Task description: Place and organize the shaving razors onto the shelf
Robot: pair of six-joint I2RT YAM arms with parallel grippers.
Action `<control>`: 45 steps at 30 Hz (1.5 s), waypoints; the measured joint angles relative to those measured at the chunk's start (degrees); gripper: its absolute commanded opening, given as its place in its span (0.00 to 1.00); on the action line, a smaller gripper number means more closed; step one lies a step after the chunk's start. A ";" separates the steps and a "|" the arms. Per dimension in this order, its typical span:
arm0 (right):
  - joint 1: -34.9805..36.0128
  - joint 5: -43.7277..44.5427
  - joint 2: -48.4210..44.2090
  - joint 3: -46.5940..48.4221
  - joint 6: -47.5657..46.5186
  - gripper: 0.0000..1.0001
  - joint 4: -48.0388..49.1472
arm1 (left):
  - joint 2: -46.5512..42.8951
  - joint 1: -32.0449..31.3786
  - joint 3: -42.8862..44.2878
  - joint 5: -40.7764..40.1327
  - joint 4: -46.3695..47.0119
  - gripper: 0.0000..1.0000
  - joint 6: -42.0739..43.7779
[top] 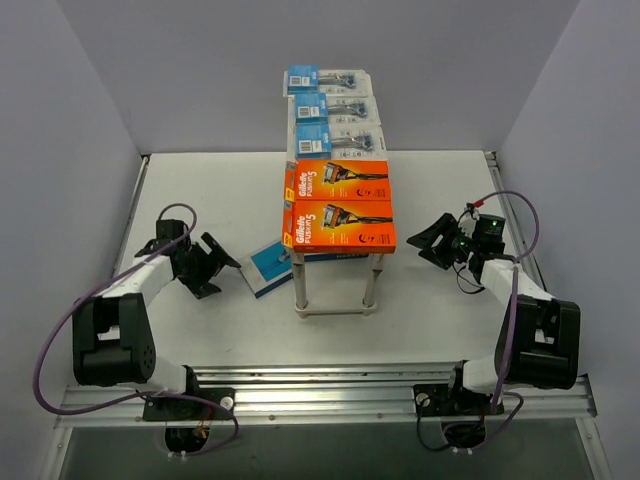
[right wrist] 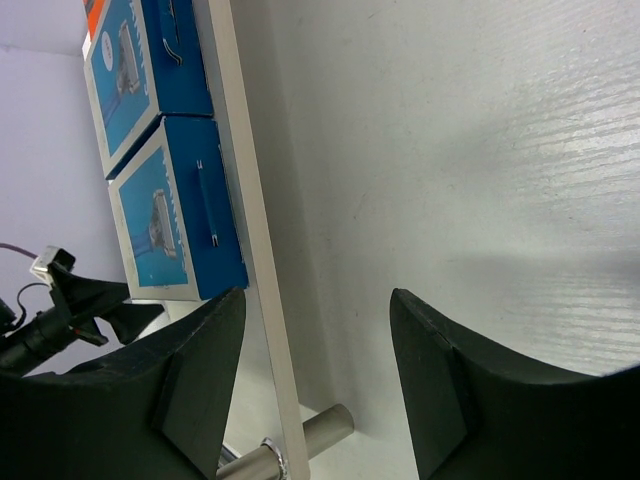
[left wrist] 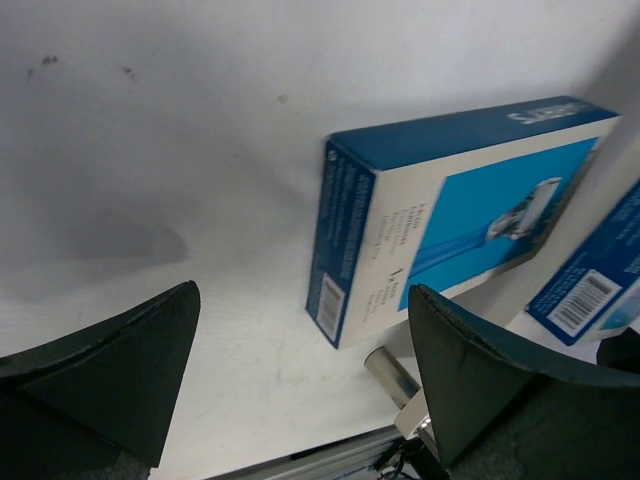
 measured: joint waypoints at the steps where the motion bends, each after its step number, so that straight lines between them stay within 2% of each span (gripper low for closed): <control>1: 0.00 0.00 0.02 -0.04 0.00 0.55 0.00 | -0.81 -0.35 -0.31 -0.26 1.46 0.94 -0.74; 8: 0.00 0.00 0.13 -0.22 -0.02 0.55 -0.02 | -2.12 -0.57 -2.89 -2.12 11.23 0.94 -5.51; 16: 0.00 0.04 0.98 -0.22 -0.07 0.55 -0.28 | 4.76 -1.55 -4.02 -1.01 22.16 0.94 -11.04; 20: 0.00 0.13 0.98 -0.22 -0.35 0.55 -1.07 | 10.29 -6.08 -0.98 -1.36 30.01 0.94 -15.61; 25: 0.00 0.37 1.01 -0.20 -0.76 0.55 -2.03 | 17.42 -15.67 5.05 -3.21 36.98 0.94 -20.22; 29: 0.00 0.46 1.64 -0.20 -0.87 0.55 -2.01 | 19.02 -19.67 5.18 -2.10 41.64 0.94 -22.43; 32: 0.00 0.48 2.43 -0.20 -0.85 0.55 -1.97 | 18.16 -18.14 3.15 -1.64 43.45 0.94 -22.21; 35: 0.00 0.48 2.95 -0.20 -0.68 0.55 -1.86 | 15.87 -13.94 -1.38 0.09 44.78 0.94 -21.73; 40: 0.00 0.50 3.17 -0.20 -0.07 0.45 -1.38 | 12.15 -5.44 -7.56 3.02 47.65 0.94 -21.31; 45: 0.00 0.52 3.54 -0.20 0.50 0.43 -0.72 | 12.09 -4.09 -8.52 4.44 49.46 0.94 -21.18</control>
